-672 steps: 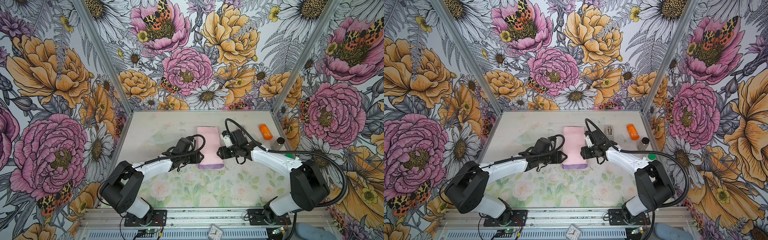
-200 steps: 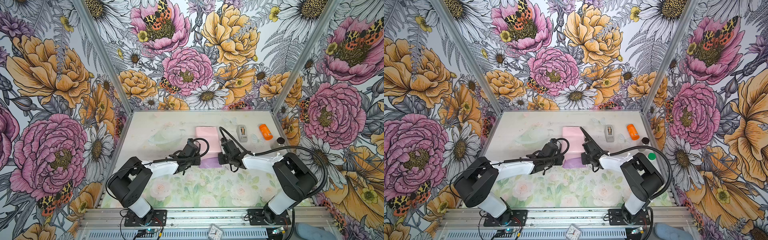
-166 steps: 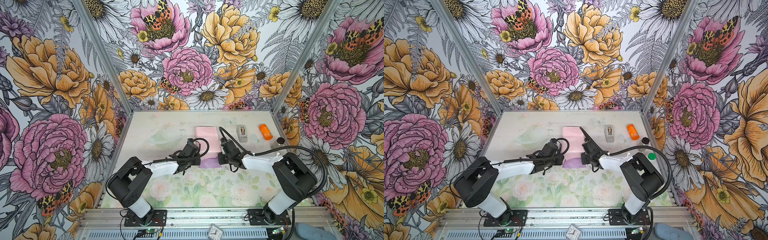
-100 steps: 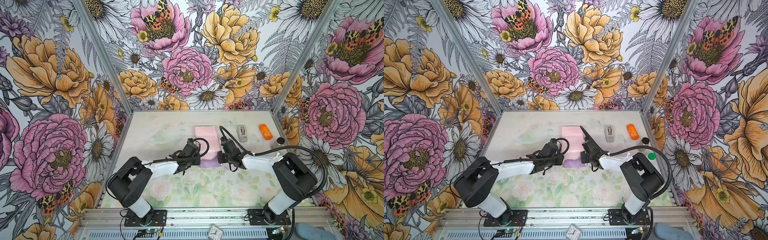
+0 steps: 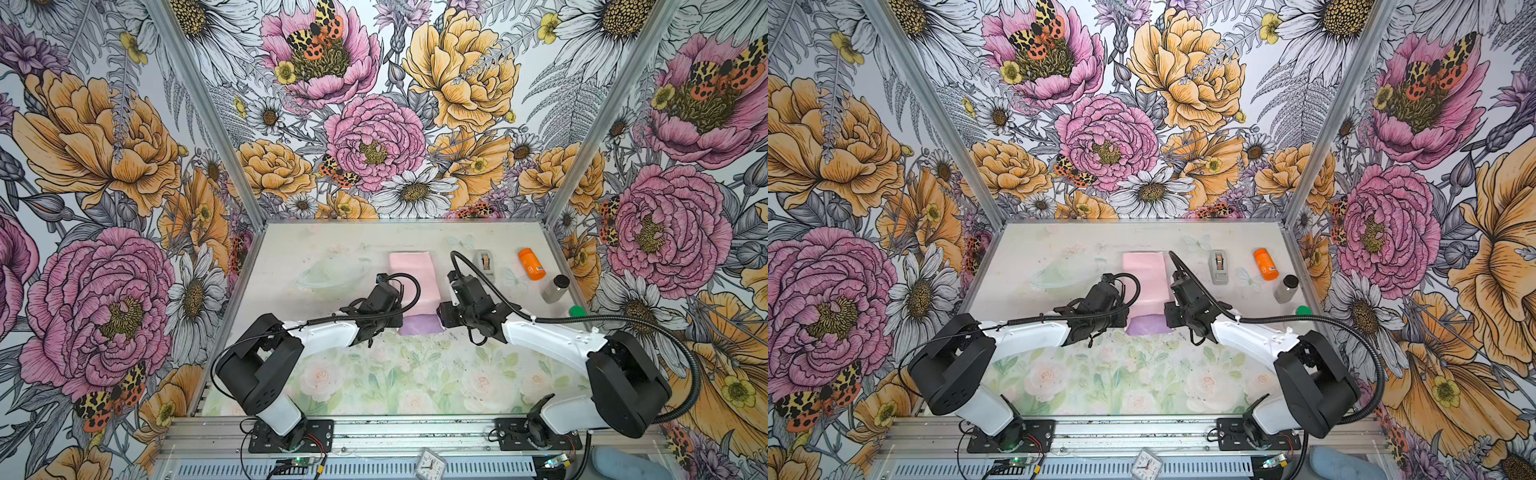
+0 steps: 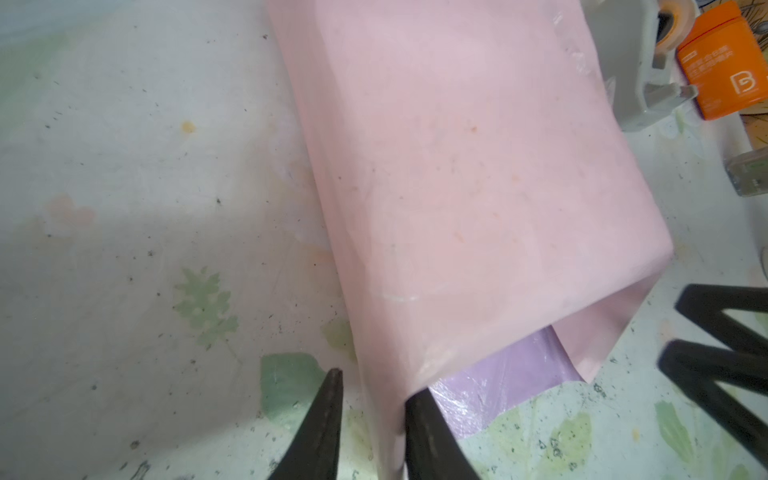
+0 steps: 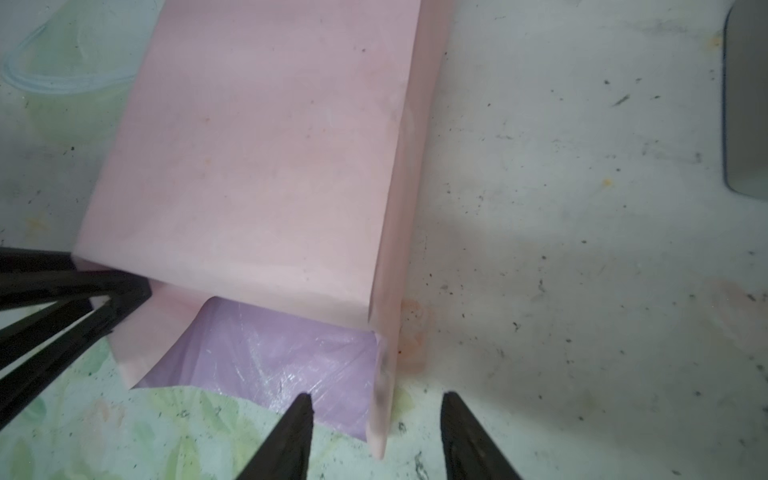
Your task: Wrap the gift box in paper
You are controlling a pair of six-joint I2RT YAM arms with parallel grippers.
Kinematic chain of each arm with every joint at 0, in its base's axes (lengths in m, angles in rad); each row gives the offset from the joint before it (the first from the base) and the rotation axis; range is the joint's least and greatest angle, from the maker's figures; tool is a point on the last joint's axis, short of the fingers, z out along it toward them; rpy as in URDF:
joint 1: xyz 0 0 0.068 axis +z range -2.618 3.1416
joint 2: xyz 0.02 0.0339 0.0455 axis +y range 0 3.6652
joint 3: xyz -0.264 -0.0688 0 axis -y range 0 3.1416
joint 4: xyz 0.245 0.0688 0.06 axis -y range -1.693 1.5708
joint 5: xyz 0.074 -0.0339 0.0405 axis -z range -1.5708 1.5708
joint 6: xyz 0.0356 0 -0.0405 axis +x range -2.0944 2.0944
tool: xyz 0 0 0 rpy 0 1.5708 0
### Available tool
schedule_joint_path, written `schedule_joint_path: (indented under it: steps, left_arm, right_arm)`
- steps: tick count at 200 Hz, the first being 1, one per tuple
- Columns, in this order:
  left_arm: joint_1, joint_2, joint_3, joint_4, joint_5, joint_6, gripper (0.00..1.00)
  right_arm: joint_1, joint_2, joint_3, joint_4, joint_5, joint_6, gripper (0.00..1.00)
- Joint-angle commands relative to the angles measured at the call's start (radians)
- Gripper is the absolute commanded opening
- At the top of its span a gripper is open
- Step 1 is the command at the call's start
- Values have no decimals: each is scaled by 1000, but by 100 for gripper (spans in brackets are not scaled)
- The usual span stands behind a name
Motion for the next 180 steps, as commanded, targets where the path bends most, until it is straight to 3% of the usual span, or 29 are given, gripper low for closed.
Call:
schedule_joint_path:
  steps: [1,59,129,180]
  left_arm:
    - [-10,4,16,-10,-26,18,28]
    - [-19,9,15,-5,-26,17,28]
    - [-22,21,15,0,-17,20,28]
    - [-23,-79,19,-11,-14,74,46]
  right_arm:
    - [-13,-10,22,-88,-25,-27,53]
    - [-11,166,137,-54,34,-75,52]
    - [-11,267,131,76,88,-37,38]
    - [-12,252,79,137,78,-5,37]
